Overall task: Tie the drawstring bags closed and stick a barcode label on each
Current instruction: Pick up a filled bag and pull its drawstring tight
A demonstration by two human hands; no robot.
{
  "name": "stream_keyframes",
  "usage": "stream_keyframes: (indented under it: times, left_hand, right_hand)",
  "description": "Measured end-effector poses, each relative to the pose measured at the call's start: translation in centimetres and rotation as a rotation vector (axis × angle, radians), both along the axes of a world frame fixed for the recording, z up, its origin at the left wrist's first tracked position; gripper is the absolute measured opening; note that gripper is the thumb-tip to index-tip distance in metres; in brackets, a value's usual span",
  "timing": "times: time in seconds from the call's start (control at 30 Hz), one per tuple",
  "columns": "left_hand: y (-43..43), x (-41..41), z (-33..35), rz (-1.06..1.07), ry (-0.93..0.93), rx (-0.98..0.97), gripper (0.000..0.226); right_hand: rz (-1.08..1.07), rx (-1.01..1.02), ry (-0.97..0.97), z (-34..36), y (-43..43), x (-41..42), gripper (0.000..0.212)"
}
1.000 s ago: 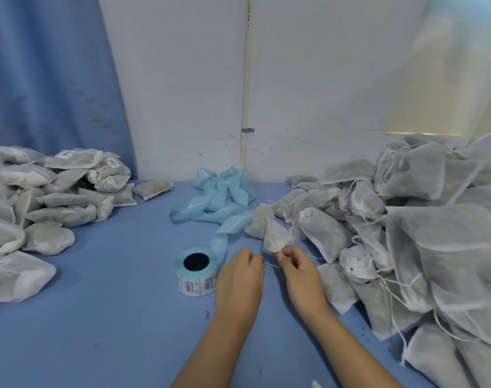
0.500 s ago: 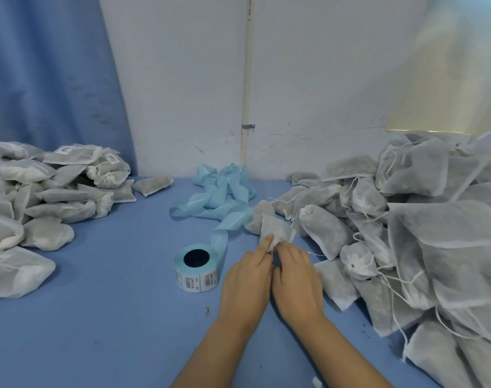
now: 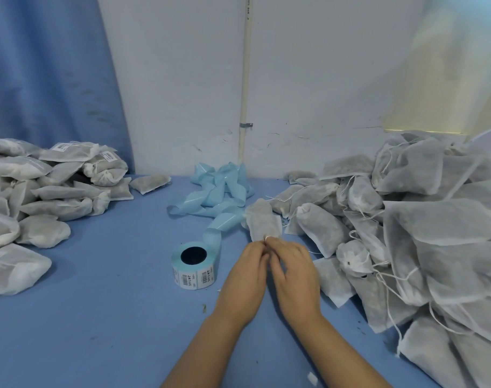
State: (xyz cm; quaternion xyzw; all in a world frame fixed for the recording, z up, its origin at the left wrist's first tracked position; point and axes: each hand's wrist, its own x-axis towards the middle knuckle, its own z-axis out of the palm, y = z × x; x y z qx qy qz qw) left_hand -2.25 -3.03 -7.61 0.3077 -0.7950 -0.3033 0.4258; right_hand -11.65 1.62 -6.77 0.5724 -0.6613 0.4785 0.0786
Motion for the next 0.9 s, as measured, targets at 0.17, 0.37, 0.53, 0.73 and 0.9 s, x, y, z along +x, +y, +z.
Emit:
stream_keyframes:
  times: [0.17, 0.37, 0.53, 0.73, 0.9]
  left_hand:
    - [-0.1, 0.1, -0.4, 0.06, -0.132, 0.015, 0.016]
    - [-0.1, 0.2, -0.2, 0.085, -0.144, 0.065, 0.014]
    - [-0.3, 0.2, -0.1, 0.131, 0.035, 0.176, 0.015]
    - [-0.4, 0.3, 0.1, 0.209, -0.005, 0.187, 0.016]
    - [0.0, 0.3, 0.1, 0.187, 0.028, 0.15, 0.018]
  right_hand:
    - [-0.004, -0.056, -0.371, -0.1, -0.3, -0.6, 0.022]
    - [0.037, -0.07, -0.673, -0.1, -0.5, -1.1, 0.022]
    - [0.087, -0.02, -0.684, 0.2, -0.6, -1.0, 0.025]
    - [0.096, 0.051, -0.369, 0.1, -0.5, -0.7, 0.022]
    - [0.057, 0.059, -0.314, -0.2, -0.6, 0.0, 0.012]
